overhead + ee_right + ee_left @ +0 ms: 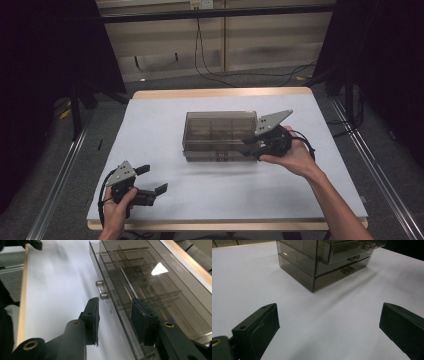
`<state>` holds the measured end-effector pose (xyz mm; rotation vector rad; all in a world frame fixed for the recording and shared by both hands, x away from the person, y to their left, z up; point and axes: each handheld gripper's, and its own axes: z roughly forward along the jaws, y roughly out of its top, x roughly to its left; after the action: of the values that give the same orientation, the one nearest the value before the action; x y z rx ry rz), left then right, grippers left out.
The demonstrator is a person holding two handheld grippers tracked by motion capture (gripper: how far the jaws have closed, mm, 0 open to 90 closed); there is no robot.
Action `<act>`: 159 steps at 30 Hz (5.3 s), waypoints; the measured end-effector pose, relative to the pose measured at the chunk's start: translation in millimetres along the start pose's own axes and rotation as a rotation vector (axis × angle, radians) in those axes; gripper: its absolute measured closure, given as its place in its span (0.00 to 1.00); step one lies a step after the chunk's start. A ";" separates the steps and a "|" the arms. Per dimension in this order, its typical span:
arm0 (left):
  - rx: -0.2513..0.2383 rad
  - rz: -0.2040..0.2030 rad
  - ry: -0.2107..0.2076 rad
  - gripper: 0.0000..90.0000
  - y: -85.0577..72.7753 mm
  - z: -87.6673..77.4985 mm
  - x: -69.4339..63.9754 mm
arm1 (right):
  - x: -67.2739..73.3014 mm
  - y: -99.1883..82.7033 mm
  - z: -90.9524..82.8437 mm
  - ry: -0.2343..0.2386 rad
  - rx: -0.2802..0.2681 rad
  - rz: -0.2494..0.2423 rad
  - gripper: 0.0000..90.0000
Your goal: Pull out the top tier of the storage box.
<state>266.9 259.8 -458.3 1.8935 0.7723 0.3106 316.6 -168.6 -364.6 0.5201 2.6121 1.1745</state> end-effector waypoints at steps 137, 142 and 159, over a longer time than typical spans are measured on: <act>-0.001 -0.004 0.000 0.03 -1.1 -1.8 0.7 | -2.4 -3.4 42.9 0.244 0.257 -0.115 0.98; -0.006 -0.004 -0.008 0.03 -1.3 -1.6 0.9 | -1.5 -3.6 42.5 0.252 0.258 -0.122 0.98; -0.003 -0.004 -0.004 0.03 -1.3 -1.8 0.6 | 5.0 -3.3 42.9 0.263 0.271 -0.103 0.97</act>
<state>266.0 261.8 -458.8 1.8885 0.7729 0.3054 326.1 -139.6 -395.4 0.2897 3.0054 0.9172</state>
